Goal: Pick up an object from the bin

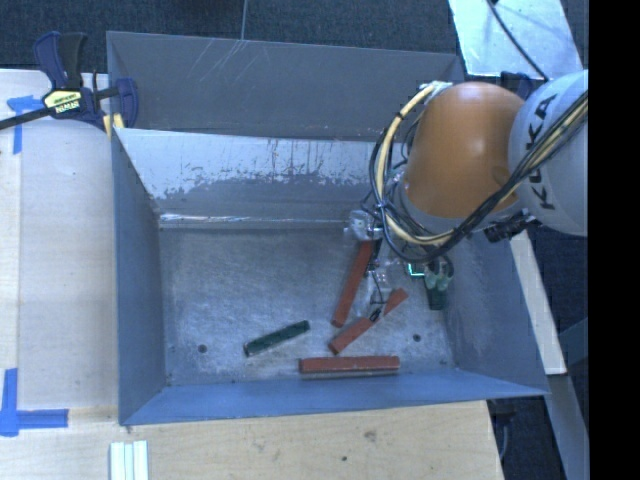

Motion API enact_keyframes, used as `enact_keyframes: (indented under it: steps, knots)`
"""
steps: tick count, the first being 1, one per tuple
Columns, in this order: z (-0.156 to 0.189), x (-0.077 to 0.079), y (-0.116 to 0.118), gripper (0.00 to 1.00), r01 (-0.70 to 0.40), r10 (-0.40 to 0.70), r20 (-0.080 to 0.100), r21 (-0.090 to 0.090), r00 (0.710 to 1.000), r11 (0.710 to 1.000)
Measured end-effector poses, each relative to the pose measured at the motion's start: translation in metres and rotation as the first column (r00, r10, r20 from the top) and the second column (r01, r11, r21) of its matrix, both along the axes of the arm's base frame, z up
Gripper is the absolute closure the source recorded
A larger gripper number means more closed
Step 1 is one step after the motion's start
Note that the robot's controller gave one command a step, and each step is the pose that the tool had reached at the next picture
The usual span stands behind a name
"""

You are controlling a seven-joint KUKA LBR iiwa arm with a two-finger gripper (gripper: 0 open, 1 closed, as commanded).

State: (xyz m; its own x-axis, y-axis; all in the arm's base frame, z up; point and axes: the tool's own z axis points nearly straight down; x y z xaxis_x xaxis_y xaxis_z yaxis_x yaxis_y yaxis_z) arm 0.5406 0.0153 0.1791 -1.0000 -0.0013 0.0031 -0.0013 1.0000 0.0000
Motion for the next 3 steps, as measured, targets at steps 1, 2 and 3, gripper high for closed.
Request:
enact_keyframes:
  steps: [1,2,3]
  knots:
    - [-0.112,-0.022,0.089,0.00,-0.195,0.195,0.000,0.002,0.981,0.981]
    - [-0.077,-0.039,0.106,0.00,-0.196,0.196,0.005,0.001,0.981,0.981]
    - [-0.079,-0.011,0.117,0.00,-0.367,0.367,0.009,-0.001,0.930,0.930]
